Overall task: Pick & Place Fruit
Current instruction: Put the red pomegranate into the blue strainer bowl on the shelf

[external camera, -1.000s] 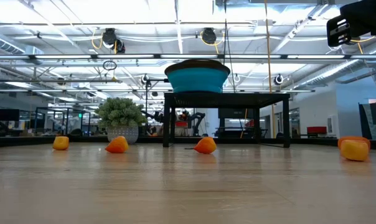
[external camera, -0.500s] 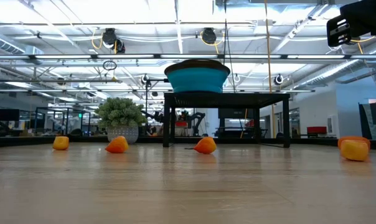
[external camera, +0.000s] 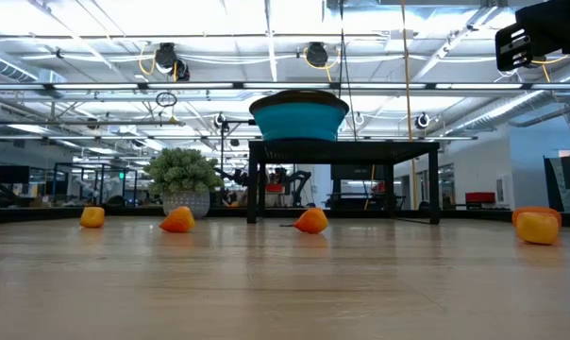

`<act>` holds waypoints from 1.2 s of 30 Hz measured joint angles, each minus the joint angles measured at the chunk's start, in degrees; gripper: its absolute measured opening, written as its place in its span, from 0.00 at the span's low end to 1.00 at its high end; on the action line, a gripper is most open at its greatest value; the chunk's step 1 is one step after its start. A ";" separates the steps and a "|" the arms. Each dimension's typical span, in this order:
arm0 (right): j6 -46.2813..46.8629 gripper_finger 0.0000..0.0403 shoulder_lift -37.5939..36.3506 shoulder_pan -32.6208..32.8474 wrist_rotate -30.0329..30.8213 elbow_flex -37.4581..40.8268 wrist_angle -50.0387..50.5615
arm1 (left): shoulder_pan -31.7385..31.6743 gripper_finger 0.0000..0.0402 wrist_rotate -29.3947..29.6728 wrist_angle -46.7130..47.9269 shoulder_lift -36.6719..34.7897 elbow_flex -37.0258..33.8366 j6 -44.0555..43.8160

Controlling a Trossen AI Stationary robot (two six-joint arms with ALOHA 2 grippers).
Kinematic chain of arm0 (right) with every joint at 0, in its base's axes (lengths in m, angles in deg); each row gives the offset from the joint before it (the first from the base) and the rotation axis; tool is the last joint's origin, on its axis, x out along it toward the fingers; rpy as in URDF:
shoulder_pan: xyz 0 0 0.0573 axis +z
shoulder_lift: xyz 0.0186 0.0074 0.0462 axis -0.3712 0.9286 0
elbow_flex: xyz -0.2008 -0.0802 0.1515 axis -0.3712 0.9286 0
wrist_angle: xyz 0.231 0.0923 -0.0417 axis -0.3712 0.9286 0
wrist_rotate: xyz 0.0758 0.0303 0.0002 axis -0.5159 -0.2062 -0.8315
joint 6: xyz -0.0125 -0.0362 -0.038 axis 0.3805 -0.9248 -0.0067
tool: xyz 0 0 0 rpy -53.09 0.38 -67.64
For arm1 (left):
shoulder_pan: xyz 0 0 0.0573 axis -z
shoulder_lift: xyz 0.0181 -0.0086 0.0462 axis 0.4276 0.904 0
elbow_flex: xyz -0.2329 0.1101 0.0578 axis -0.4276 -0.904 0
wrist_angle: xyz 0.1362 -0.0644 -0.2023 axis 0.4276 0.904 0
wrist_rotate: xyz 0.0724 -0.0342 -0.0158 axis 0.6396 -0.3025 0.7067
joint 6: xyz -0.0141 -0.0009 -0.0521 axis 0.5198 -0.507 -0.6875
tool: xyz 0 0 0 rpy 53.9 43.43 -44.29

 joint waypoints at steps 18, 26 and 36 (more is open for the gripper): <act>0.00 0.00 0.00 0.01 0.00 0.02 0.01 | 0.09 0.44 7.55 -16.17 0.01 0.00 -12.32; 0.00 0.00 0.00 0.00 0.00 0.02 0.01 | 0.07 0.44 10.51 -19.32 0.06 0.00 -12.25; 0.00 0.00 0.00 -0.01 0.00 0.02 0.01 | -0.93 0.44 39.77 3.19 0.12 0.00 -29.94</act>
